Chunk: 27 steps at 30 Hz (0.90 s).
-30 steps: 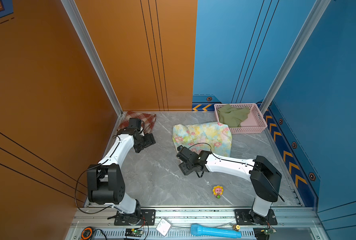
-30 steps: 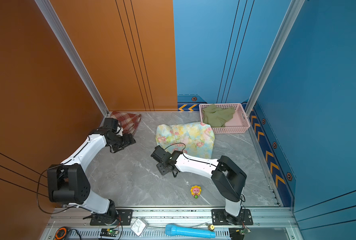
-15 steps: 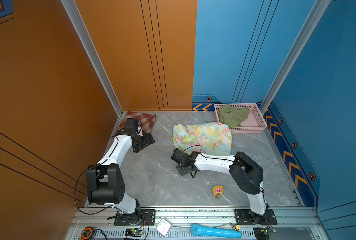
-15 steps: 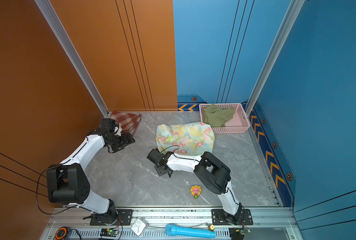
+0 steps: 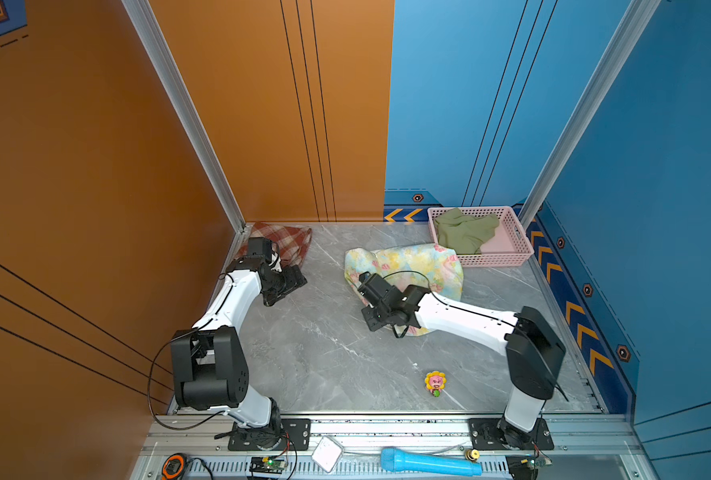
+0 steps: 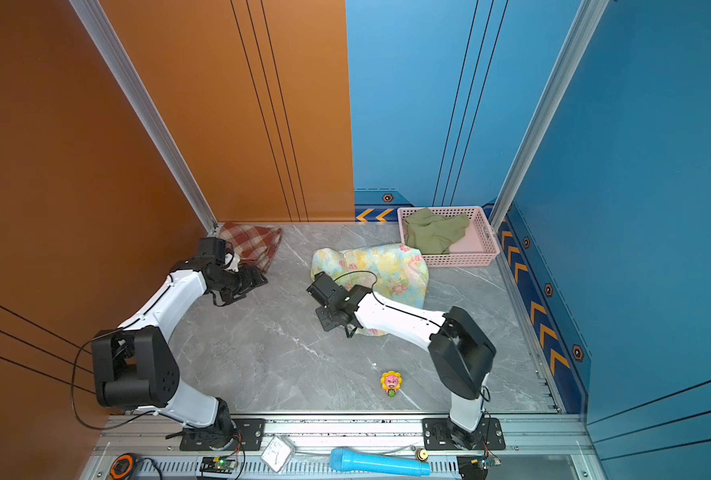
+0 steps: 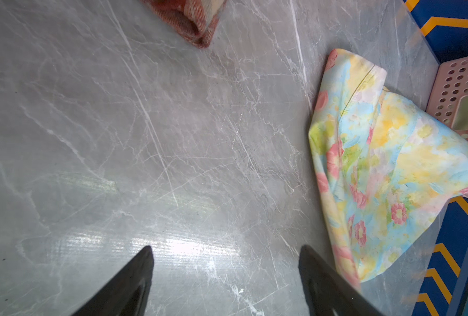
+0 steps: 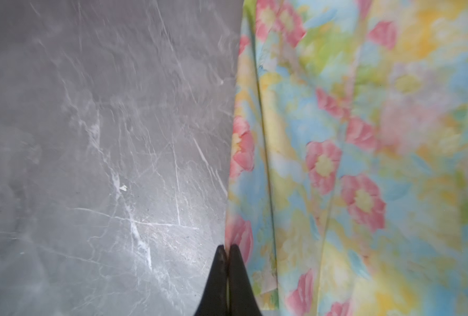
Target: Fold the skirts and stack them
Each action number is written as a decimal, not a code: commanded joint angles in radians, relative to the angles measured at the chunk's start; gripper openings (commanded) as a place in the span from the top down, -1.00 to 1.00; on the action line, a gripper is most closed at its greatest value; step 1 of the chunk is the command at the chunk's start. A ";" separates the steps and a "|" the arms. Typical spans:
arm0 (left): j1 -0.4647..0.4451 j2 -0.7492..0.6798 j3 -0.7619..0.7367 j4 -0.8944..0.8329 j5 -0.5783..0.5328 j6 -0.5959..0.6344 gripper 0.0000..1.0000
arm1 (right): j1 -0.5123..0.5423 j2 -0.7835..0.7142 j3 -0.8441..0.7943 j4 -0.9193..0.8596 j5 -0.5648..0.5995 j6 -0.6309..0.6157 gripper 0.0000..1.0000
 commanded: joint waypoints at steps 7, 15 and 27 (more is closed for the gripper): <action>-0.077 -0.016 -0.005 0.000 -0.038 -0.007 -0.67 | -0.421 -0.203 -0.306 0.046 -0.156 0.054 1.00; -0.253 0.105 0.073 0.000 -0.152 -0.024 -0.68 | -0.520 -0.161 -0.450 0.134 -0.172 0.062 1.00; -0.352 0.464 0.497 0.001 -0.154 0.007 -0.70 | -0.504 -0.199 -0.526 0.200 -0.214 0.030 1.00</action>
